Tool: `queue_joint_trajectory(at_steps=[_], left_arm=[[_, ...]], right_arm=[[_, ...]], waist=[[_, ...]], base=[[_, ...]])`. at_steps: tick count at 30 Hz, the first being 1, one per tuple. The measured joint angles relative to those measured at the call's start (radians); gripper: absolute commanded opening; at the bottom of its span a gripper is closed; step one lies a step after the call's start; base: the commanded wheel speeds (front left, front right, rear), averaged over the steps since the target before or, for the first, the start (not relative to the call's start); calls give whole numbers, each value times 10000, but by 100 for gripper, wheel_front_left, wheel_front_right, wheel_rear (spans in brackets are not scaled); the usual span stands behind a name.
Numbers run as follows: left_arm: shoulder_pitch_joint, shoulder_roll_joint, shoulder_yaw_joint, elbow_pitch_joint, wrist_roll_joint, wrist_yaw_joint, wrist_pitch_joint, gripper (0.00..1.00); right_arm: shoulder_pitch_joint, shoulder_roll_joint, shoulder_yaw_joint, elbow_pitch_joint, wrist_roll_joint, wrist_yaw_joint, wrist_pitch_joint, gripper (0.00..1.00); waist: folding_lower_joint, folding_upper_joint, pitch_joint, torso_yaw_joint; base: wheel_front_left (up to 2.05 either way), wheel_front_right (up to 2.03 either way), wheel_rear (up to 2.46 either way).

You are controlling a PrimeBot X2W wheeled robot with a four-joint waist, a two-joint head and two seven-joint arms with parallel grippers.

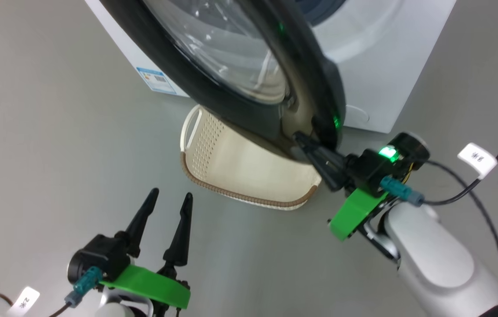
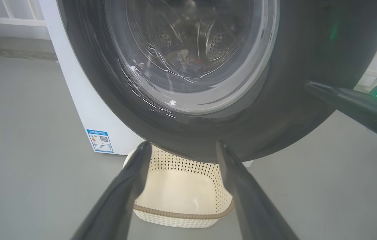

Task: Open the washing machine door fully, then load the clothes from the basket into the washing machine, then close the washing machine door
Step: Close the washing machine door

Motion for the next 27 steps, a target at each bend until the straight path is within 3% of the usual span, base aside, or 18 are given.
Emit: queue_joint_trajectory(at_steps=[27], left_arm=[[-1358, -343, -416, -71, -278, 0, -42, 100]], right_arm=[[-3330, -1229, -857, 756, -113, 0, -40, 0]], waist=[[0, -1, 2024, 422]], base=[[0, 0, 0]])
